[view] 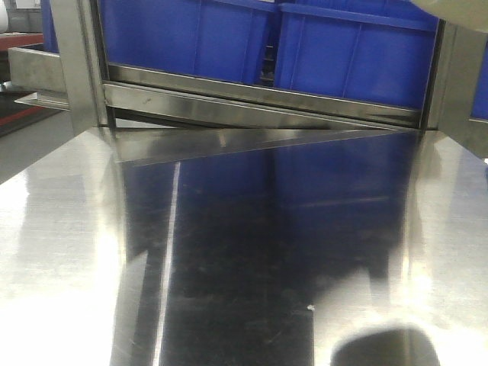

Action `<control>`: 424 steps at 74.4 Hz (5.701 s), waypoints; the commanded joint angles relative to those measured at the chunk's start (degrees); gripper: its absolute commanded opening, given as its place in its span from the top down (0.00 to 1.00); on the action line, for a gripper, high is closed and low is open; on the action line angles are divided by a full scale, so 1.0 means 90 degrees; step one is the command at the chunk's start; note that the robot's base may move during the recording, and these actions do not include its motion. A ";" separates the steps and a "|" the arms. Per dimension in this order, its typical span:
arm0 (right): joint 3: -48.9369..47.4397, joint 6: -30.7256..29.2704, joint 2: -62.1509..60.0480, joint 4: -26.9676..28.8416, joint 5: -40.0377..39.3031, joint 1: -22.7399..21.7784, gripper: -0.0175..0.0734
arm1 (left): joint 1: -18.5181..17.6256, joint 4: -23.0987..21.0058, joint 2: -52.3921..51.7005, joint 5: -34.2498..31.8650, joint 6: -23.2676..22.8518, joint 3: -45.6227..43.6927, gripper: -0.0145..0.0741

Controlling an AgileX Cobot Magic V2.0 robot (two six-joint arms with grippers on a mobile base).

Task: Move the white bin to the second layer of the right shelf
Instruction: 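Raise the held bin high with the right gripper, clearing the table, then drive the base away from the table holding the bin in the right gripper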

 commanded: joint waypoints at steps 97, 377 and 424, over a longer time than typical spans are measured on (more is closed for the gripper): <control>-0.0201 -0.0006 -0.0065 0.0119 -0.0610 -0.0039 0.75 | -0.0020 0.0000 -0.0089 -0.0557 -0.0033 0.0234 0.74; -0.0201 -0.0006 -0.0065 0.0119 -0.0616 -0.0039 0.75 | -0.0020 0.0000 -0.0089 -0.0557 -0.0033 0.0234 0.74; -0.0201 -0.0006 -0.0065 0.0119 -0.0616 -0.0039 0.75 | -0.0020 0.0000 -0.0089 -0.0557 -0.0033 0.0234 0.74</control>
